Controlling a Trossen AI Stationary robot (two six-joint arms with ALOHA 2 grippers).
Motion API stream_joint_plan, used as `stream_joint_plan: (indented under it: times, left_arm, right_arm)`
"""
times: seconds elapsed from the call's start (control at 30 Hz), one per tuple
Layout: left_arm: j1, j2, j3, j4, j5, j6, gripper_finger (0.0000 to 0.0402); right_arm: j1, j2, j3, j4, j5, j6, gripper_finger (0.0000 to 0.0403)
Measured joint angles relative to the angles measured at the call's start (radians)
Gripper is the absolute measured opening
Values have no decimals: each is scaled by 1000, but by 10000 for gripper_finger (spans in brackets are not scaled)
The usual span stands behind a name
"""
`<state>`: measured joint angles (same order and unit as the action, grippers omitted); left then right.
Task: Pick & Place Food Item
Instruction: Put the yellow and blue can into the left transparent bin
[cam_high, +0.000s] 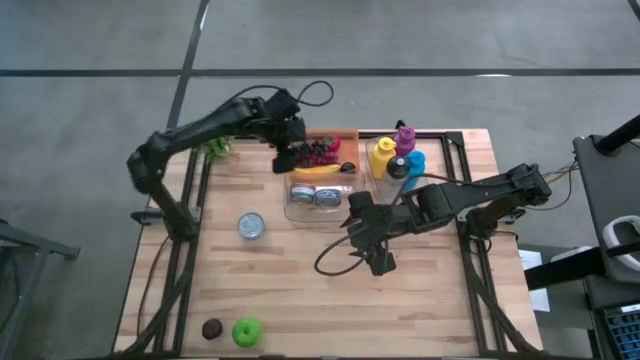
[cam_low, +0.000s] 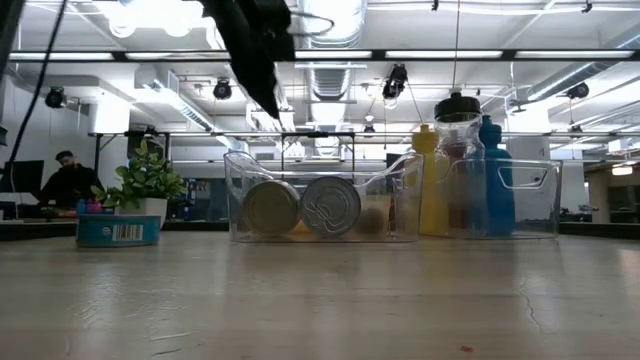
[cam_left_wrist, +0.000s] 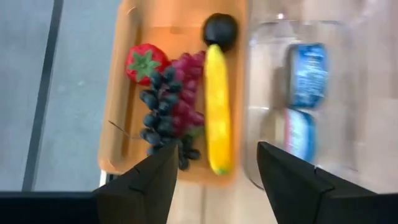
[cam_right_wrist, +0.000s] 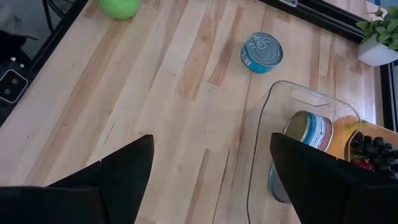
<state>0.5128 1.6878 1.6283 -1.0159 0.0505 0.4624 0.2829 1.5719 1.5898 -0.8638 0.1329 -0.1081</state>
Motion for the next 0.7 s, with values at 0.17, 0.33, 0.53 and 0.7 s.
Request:
stream_joint_plan:
  times: [0.17, 0.33, 0.53, 0.7]
  left_arm:
    - [-89, -135, -53, -75, -33, -47, 229]
    - [-219, -279, -164, -91, -118, -125, 228]
    - [-330, -422, -314, -96, -130, -308, 220]
    - [-399, -485, -453, -88, -130, -429, 208]
  right_arm:
    - [0, 0, 0, 1, 0, 0, 322]
    - [0, 0, 0, 3, 0, 0, 313]
    - [0, 0, 0, 4, 0, 0, 303]
    - [0, 0, 0, 6, 0, 0, 299]
